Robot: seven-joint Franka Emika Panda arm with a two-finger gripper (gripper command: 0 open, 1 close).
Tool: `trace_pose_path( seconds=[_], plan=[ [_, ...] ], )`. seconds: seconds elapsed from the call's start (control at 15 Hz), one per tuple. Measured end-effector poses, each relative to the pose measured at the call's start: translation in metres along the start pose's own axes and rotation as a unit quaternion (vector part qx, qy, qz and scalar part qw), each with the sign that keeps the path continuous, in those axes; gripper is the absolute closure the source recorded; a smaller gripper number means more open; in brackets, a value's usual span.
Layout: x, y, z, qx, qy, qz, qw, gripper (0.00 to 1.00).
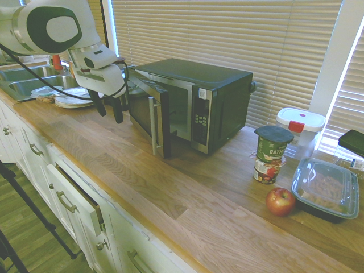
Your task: Close the microwave
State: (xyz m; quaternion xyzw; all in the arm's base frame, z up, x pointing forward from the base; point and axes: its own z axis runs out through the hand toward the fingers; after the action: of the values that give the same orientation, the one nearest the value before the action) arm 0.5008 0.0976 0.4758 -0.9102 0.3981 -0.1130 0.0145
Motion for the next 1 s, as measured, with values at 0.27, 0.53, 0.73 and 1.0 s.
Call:
trace_pose_path(
  seconds=[0.27, 0.53, 0.73, 1.0],
  plan=[
    [0.045, -0.027, 0.007, -0.006, -0.007, 0.028, 1.0, 0.0],
    [0.075, -0.049, 0.009, -0.007, -0.011, 0.05, 0.999, 0.0],
    [0.099, -0.064, 0.017, -0.015, -0.015, 0.071, 0.997, 0.0],
    [0.141, -0.088, 0.025, -0.015, -0.011, 0.095, 0.995, 0.0]
  ],
)
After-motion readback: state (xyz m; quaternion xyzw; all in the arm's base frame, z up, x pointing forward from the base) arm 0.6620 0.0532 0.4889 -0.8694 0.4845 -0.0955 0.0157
